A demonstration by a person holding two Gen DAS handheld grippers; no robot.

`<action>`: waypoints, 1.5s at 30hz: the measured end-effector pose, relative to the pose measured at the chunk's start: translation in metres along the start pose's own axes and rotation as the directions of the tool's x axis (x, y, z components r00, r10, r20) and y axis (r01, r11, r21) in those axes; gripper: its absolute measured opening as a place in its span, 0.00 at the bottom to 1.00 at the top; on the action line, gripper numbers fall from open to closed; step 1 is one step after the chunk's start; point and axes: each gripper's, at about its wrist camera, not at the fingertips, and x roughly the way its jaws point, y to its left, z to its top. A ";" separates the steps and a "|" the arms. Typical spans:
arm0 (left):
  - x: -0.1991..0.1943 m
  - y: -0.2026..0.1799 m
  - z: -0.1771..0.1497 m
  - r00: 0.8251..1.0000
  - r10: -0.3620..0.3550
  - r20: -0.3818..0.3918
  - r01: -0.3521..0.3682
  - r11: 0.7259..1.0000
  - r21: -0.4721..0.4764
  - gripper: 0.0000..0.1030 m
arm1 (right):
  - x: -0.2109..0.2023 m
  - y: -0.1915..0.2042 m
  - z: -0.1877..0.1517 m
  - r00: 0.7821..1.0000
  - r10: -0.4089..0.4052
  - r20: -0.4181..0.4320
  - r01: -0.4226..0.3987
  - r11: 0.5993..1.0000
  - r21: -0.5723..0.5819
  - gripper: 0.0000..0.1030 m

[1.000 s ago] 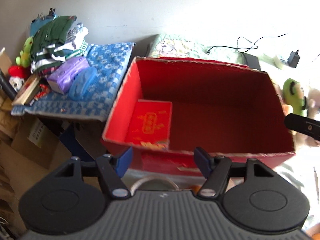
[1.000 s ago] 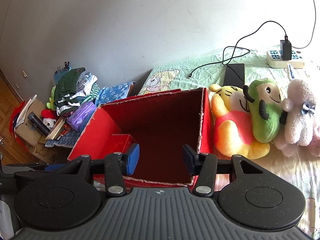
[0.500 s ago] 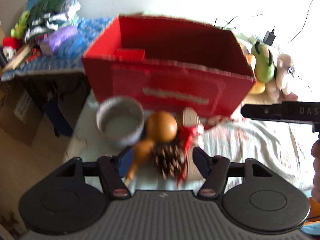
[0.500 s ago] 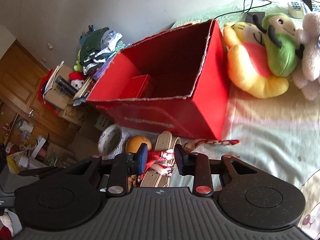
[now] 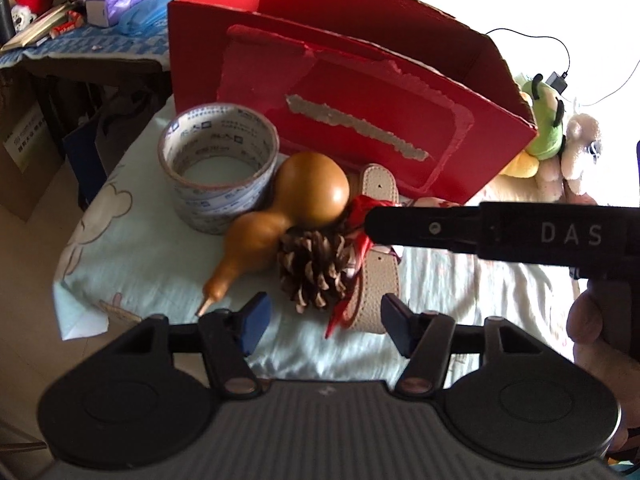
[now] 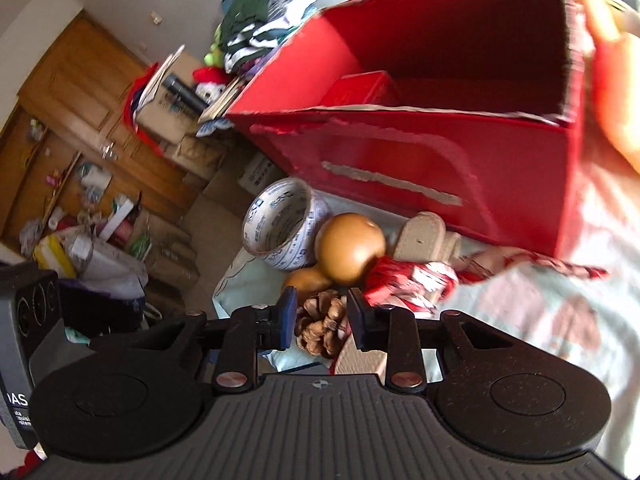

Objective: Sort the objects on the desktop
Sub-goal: 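Reach the right tool to the pine cone and grasp it, then lift the pine cone with the right tool and carry it over the cardboard box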

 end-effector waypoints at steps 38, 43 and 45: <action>0.019 0.020 -0.005 0.995 -0.087 0.038 0.090 0.992 -0.092 0.49 | 0.039 -0.007 -0.001 0.992 0.025 -0.127 -0.033 0.997 -0.065 0.31; 0.012 0.015 -0.006 0.997 -0.065 0.050 0.069 0.995 -0.077 0.46 | 0.033 -0.003 -0.003 0.993 0.031 -0.116 -0.039 0.997 -0.065 0.31; 0.005 0.014 -0.007 0.996 -0.064 0.062 0.069 0.995 -0.074 0.46 | 0.027 -0.001 -0.002 0.994 0.044 -0.101 -0.051 0.996 -0.073 0.30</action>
